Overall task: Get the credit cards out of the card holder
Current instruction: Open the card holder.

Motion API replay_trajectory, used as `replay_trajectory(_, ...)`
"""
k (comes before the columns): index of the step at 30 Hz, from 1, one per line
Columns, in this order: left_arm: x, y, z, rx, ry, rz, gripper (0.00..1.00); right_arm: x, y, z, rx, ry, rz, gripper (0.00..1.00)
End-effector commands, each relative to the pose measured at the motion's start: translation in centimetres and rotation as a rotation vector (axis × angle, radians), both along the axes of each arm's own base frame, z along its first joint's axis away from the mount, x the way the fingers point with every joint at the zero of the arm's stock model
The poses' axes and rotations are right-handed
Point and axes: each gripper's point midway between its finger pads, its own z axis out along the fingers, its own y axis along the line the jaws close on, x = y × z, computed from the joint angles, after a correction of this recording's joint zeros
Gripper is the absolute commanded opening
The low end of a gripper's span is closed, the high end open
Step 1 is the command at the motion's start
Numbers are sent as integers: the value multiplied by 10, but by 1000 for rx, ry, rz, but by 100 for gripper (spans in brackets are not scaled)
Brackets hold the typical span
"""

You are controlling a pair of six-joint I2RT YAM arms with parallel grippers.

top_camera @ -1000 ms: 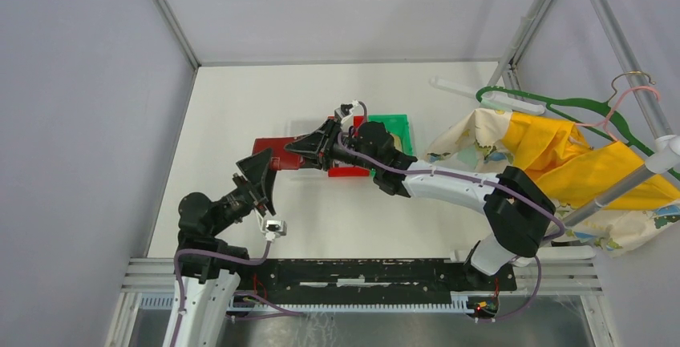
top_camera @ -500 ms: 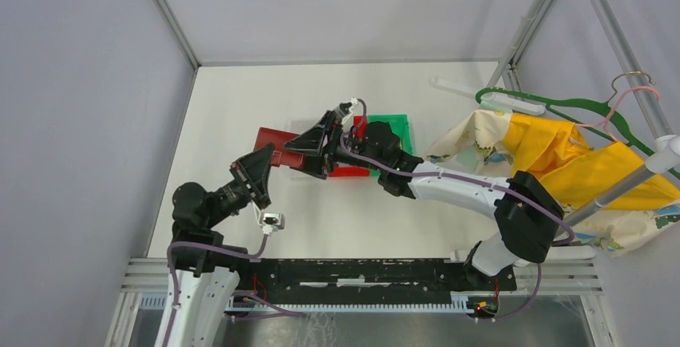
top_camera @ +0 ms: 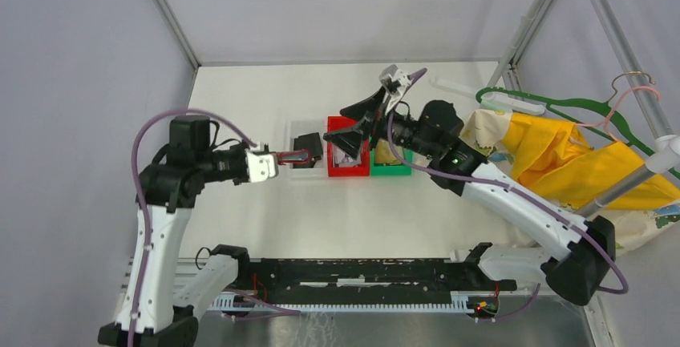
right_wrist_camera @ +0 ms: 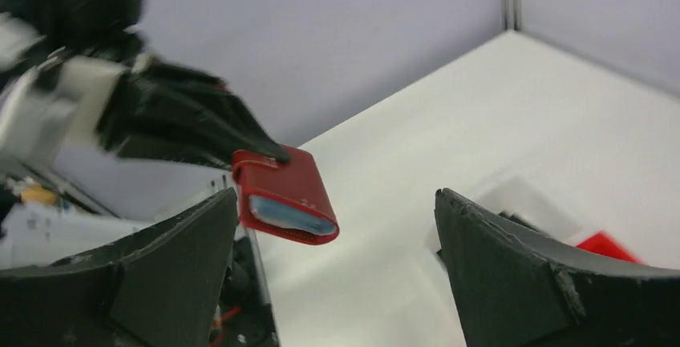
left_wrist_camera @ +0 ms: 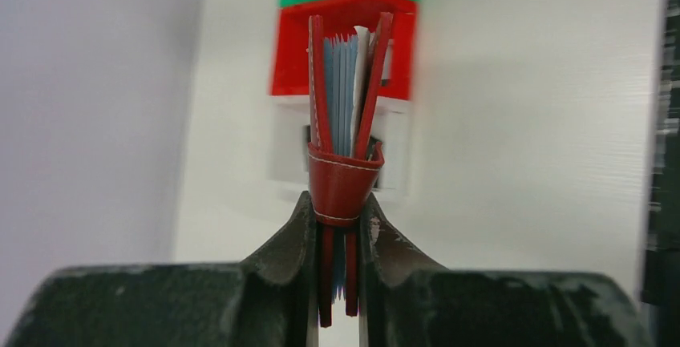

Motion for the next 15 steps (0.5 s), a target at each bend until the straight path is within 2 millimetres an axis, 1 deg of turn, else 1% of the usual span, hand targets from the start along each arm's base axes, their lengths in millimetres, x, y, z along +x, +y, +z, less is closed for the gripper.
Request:
replay_trajectory(1, -56, -12, -29, -72, 579, -10, 2, -39, -7, 19, -115, -568, 167, 98)
replay_trajectory(2, -56, -14, -28, -92, 630, 5, 2, -53, -4, 14, -129, -615, 240, 98)
replay_trajectory(4, -56, -17, -26, -118, 669, 8, 2, -73, 5, 5, -179, -709, 331, 98)
replay_trajectory(7, -59, -22, -20, -149, 672, -21, 2, -89, 14, -7, -250, -808, 414, 98)
replay_trajectory(11, -62, -29, -13, -198, 736, -20, 2, -90, 21, -14, -292, -877, 453, 98)
replay_trajectory(15, -71, -34, -11, -208, 754, -49, 2, -92, 31, -19, -314, -895, 519, 98)
